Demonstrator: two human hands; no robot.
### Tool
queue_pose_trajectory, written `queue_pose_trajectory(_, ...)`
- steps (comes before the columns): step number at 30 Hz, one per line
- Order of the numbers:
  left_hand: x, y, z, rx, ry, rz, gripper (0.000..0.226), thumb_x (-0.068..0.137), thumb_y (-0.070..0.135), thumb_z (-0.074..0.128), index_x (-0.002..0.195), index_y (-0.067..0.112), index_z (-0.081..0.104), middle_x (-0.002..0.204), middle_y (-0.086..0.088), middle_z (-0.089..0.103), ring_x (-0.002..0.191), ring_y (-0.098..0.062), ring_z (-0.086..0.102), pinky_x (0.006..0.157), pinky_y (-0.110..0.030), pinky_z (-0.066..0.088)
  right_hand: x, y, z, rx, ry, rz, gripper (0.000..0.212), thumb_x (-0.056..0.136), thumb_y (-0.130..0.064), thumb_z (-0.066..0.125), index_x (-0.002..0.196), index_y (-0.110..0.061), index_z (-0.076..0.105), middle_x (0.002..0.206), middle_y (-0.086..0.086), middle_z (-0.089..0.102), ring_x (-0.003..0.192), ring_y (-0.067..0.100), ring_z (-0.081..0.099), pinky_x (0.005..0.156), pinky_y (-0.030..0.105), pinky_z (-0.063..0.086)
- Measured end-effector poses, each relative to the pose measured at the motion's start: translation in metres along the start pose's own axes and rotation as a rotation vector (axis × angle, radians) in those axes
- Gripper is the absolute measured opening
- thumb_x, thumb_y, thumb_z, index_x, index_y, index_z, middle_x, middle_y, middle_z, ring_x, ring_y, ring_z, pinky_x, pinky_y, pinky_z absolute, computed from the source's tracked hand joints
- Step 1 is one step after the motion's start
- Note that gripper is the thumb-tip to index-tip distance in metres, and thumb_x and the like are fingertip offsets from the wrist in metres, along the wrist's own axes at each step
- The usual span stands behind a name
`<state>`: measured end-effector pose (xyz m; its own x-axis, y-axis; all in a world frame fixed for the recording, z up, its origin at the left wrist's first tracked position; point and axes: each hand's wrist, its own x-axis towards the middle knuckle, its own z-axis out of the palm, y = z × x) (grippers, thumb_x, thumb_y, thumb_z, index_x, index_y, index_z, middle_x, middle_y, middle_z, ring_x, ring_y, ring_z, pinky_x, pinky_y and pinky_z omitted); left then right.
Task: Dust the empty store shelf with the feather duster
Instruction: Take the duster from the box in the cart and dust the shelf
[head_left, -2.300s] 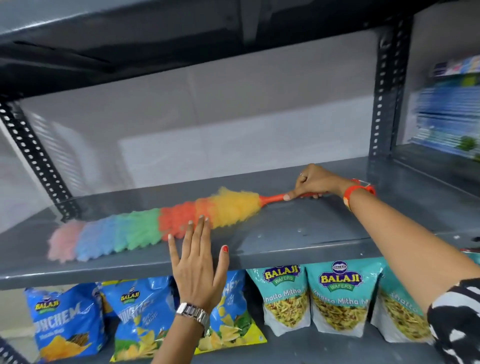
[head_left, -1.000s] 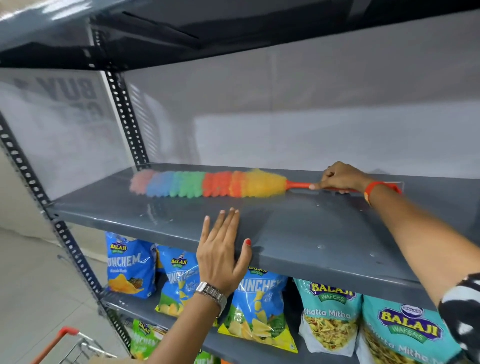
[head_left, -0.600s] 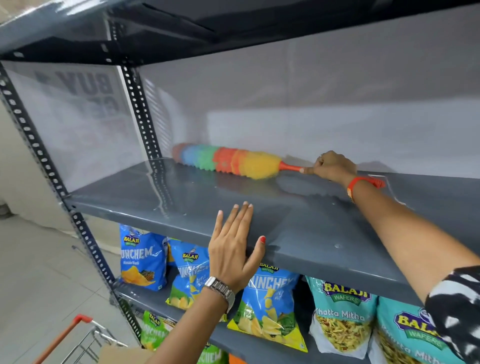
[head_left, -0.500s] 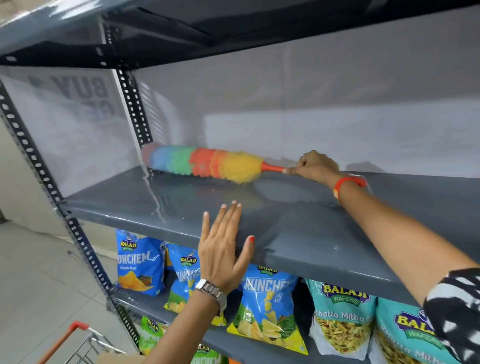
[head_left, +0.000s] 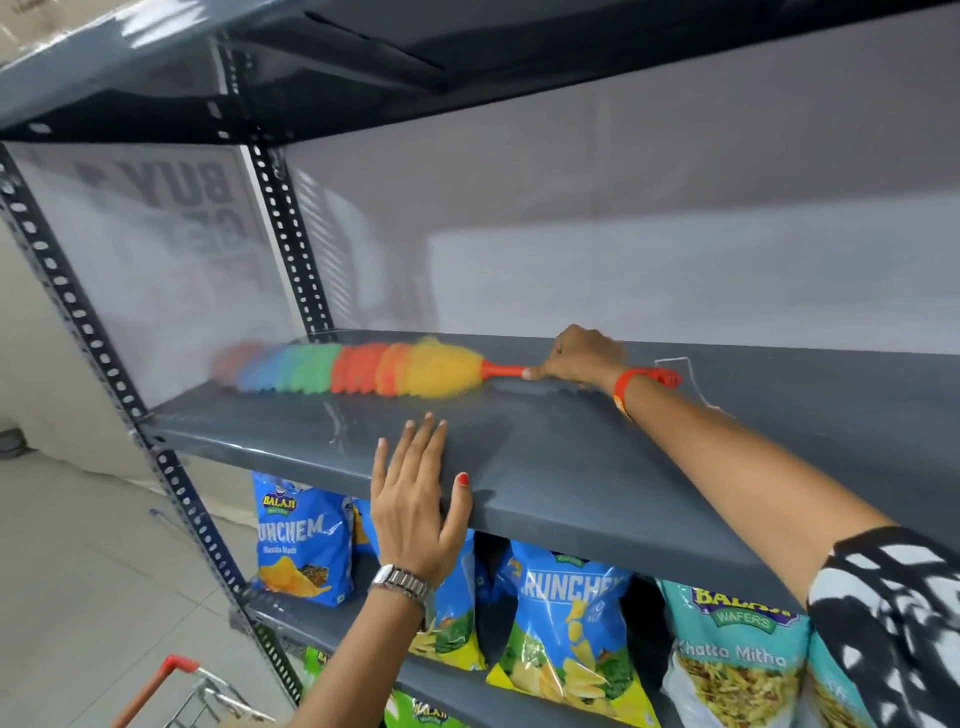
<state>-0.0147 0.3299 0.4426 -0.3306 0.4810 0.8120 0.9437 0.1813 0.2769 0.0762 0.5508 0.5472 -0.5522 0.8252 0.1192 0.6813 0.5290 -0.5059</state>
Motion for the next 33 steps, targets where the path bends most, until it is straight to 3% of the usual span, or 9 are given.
queue_pose_trajectory(2, 0.003, -0.003, 0.001, -0.005, 0.002, 0.010, 0.053, 0.082, 0.034, 0.038, 0.124, 0.007, 0.057, 0.136, -0.009, 0.050, 0.130, -0.022, 0.040, 0.111, -0.041, 0.023, 0.006, 0.001, 0.000, -0.067, 0.116, 0.065, 0.055, 0.067, -0.060, 0.069, 0.095, -0.013, 0.061, 0.099, 0.008, 0.069, 0.095, 0.029, 0.064, 0.069, 0.028, 0.042)
queue_pose_trajectory(4, 0.003, -0.005, 0.002, -0.004, -0.002, 0.009, 0.053, 0.082, 0.034, 0.038, 0.122, 0.008, 0.059, 0.136, -0.010, 0.051, 0.129, -0.023, 0.040, 0.110, -0.041, 0.025, 0.007, 0.001, 0.000, -0.109, 0.233, 0.102, 0.063, 0.070, -0.064, 0.065, 0.102, -0.010, 0.061, 0.106, 0.009, 0.068, 0.100, 0.031, 0.064, 0.073, 0.030, 0.044)
queue_pose_trajectory(7, 0.002, -0.006, 0.001, -0.006, -0.012, 0.004, 0.053, 0.082, 0.034, 0.038, 0.123, 0.008, 0.058, 0.136, -0.009, 0.050, 0.130, -0.022, 0.040, 0.111, -0.041, 0.024, 0.010, -0.001, 0.001, -0.084, 0.276, 0.104, 0.058, 0.068, -0.063, 0.067, 0.094, -0.011, 0.064, 0.098, 0.009, 0.070, 0.090, 0.030, 0.064, 0.067, 0.029, 0.041)
queue_pose_trajectory(12, 0.002, -0.005, -0.006, 0.018, -0.065, 0.009, 0.054, 0.085, 0.037, 0.036, 0.127, 0.008, 0.054, 0.135, -0.008, 0.051, 0.129, -0.025, 0.042, 0.112, -0.039, 0.021, 0.005, 0.000, 0.002, 0.043, 0.198, 0.047, 0.048, 0.067, -0.058, 0.070, 0.084, -0.013, 0.068, 0.079, 0.003, 0.065, 0.077, 0.024, 0.062, 0.060, 0.025, 0.038)
queue_pose_trajectory(18, -0.001, -0.004, -0.007, 0.055, -0.086, -0.018, 0.057, 0.087, 0.038, 0.033, 0.131, 0.006, 0.051, 0.136, -0.009, 0.051, 0.131, -0.026, 0.039, 0.111, -0.045, 0.017, -0.020, 0.015, -0.016, 0.115, 0.049, -0.039, 0.043, 0.063, -0.058, 0.075, 0.061, -0.019, 0.055, 0.054, -0.004, 0.051, 0.055, 0.015, 0.050, 0.053, 0.023, 0.034)
queue_pose_trajectory(24, -0.010, 0.032, -0.005, 0.027, -0.089, 0.074, 0.057, 0.089, 0.036, 0.033, 0.133, 0.003, 0.048, 0.135, -0.010, 0.052, 0.129, -0.025, 0.041, 0.114, -0.043, 0.012, -0.061, 0.068, -0.056, 0.149, 0.120, -0.023, 0.047, 0.055, -0.055, 0.080, 0.060, -0.013, 0.061, 0.046, -0.002, 0.048, 0.042, 0.014, 0.045, 0.053, 0.024, 0.036)
queue_pose_trajectory(29, -0.014, 0.088, 0.006, -0.073, -0.127, 0.204, 0.056, 0.087, 0.036, 0.036, 0.132, 0.005, 0.049, 0.135, -0.008, 0.052, 0.128, -0.022, 0.042, 0.114, -0.046, 0.013, -0.104, 0.122, -0.085, 0.136, 0.201, 0.074, 0.055, 0.051, -0.057, 0.083, 0.065, -0.006, 0.068, 0.049, -0.001, 0.052, 0.040, 0.013, 0.046, 0.049, 0.022, 0.037)
queue_pose_trajectory(33, -0.020, 0.123, 0.013, -0.092, -0.136, 0.275, 0.054, 0.086, 0.036, 0.037, 0.127, 0.005, 0.055, 0.127, -0.009, 0.059, 0.118, -0.025, 0.053, 0.113, -0.048, 0.016, -0.143, 0.166, -0.112, 0.117, 0.233, 0.163, 0.061, 0.047, -0.061, 0.082, 0.066, -0.004, 0.069, 0.054, 0.004, 0.056, 0.042, 0.014, 0.046, 0.052, 0.023, 0.037)
